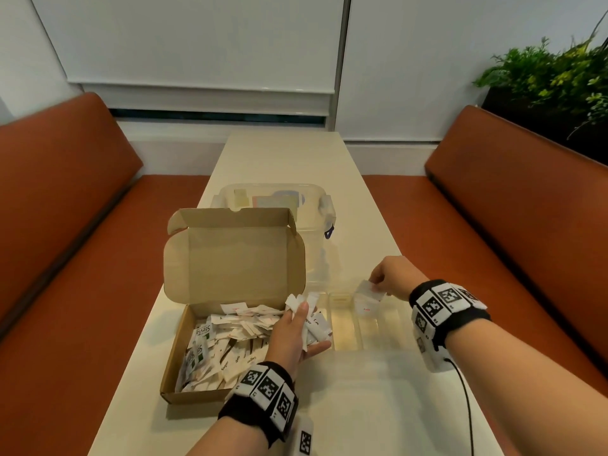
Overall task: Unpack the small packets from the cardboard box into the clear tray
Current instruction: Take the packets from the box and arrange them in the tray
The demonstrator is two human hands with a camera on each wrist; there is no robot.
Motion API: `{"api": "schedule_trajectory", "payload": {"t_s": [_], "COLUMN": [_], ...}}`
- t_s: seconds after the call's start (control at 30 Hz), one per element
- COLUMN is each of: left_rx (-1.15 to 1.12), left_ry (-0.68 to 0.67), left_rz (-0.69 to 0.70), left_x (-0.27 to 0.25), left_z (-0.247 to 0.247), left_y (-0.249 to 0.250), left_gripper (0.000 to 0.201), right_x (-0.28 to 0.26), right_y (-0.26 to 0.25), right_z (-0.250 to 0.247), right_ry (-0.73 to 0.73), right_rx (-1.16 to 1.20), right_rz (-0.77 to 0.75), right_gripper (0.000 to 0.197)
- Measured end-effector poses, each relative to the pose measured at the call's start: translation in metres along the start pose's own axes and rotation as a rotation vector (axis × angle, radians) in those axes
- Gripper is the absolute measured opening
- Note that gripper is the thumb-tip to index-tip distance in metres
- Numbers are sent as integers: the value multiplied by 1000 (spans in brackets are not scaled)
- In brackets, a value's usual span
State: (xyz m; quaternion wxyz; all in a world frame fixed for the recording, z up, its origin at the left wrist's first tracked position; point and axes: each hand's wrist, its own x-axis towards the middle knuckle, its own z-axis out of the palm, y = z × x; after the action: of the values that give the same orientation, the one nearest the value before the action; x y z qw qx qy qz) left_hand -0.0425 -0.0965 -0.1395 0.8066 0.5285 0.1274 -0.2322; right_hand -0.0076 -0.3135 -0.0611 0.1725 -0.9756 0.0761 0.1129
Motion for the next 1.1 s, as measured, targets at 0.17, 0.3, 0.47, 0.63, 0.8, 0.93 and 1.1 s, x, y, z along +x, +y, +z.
{"api": "schedule_trajectory", "payload": {"t_s": [0.17, 0.3, 0.47, 0.63, 0.8, 0.93, 1.1], "left_rx": [5, -3, -21, -1, 3, -2, 11], "left_ry": [-4, -24, -30, -32, -31, -36, -39], "left_rz": [4, -7, -2, -1, -6, -5, -1], "left_x": [5, 7, 7, 7, 8, 9, 9], "left_z": [-2, -5, -7, -7, -7, -8, -9], "left_y": [-5, -5, -6, -6, -6, -6, -8], "left_gripper": [30, 33, 33, 33, 33, 31, 28], "right_x": [5, 9, 15, 19, 25, 27, 24], "right_y": [1, -6, -8, -8, -2, 0, -3], "right_z": [12, 23, 35, 41, 43, 43, 43], "right_ry": [-48, -76, -106, -136, -141, -141, -97], "right_rx": [-124, -191, -286, -342, -357, -345, -423], "right_rz": [48, 48, 51, 29, 14, 7, -29], "right_gripper": [15, 19, 29, 29, 25, 24, 17]}}
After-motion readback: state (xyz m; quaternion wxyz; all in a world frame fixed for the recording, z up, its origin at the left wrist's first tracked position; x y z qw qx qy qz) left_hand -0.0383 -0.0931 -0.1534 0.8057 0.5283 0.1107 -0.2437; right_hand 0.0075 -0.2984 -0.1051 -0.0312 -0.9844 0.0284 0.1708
